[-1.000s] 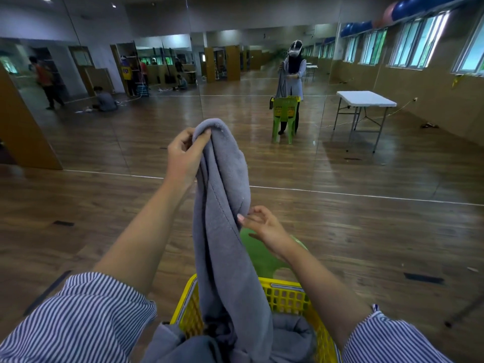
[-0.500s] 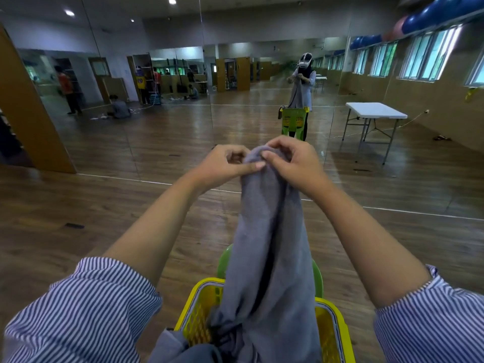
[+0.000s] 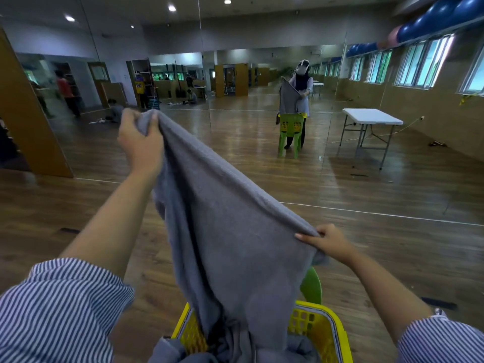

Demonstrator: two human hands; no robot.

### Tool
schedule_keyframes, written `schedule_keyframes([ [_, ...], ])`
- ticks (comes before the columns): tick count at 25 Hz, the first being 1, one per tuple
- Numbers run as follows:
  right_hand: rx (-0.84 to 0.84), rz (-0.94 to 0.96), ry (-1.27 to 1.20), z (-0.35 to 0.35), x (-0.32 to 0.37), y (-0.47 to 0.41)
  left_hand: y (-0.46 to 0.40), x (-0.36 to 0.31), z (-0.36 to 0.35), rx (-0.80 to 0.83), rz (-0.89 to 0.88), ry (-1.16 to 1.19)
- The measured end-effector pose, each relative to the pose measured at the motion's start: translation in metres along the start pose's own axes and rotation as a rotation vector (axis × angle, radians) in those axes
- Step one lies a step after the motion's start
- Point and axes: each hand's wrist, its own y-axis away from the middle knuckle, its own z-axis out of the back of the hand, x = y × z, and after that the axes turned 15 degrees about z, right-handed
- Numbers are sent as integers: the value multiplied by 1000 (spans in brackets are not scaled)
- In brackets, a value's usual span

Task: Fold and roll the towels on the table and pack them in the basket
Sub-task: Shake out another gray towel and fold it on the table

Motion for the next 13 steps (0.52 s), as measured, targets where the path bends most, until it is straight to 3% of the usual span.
schedule_keyframes([
  [3, 121, -42, 172, 23, -2, -10, -9, 19, 4, -31, 58, -33],
  [6, -52, 6, 88, 48, 21, -31, -5, 22, -2, 27, 47, -39],
  [8, -279, 182, 67, 65, 49, -47, 3, 14, -12, 202, -48, -102],
  [10, -443, 447, 215, 80, 76, -60, 9, 1, -26, 470, -123, -210],
  [13, -447, 695, 567, 90, 106, -68, 15, -16, -46, 745, -262, -361],
])
